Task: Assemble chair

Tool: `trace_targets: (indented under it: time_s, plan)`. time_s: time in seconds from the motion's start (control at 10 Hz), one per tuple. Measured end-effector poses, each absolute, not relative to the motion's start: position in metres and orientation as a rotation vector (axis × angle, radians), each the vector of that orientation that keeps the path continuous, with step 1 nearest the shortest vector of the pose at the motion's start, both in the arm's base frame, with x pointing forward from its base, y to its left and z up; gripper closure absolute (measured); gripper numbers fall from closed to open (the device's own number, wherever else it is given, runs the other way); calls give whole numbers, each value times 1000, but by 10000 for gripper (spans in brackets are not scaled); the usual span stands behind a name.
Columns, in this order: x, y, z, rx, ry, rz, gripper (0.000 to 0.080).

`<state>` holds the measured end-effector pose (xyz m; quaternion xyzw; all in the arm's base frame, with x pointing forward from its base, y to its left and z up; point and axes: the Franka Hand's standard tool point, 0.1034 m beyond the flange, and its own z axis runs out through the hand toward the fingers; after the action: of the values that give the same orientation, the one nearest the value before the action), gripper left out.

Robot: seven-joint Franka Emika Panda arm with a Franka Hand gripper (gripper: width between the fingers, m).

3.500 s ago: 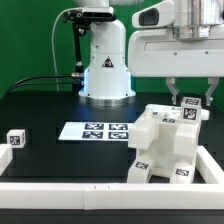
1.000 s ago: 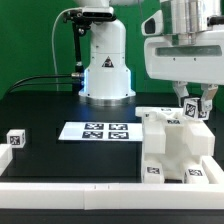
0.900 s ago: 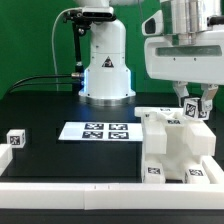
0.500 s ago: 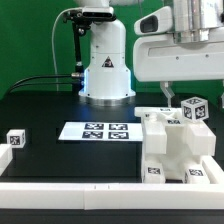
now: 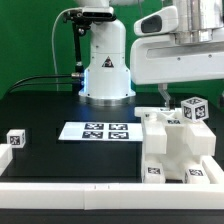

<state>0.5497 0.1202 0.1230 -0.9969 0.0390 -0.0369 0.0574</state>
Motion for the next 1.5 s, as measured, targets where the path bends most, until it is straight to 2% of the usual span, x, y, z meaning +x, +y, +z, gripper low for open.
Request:
trace_targets:
  time_s: [0.3,0.5,0.7,0.9,1.2,1.5]
  plan:
    - [548,120,121,-3020,168,-104,163]
    - [548,121,121,-2990,411,-88,520]
    - [549,121,122,-2950,620,-73,517]
    - [553,120,126,-2815,1055,-53,517]
    - [552,125,124,-2532,1596,-13,517]
    - [552,125,123,-2535,1592,-12,515]
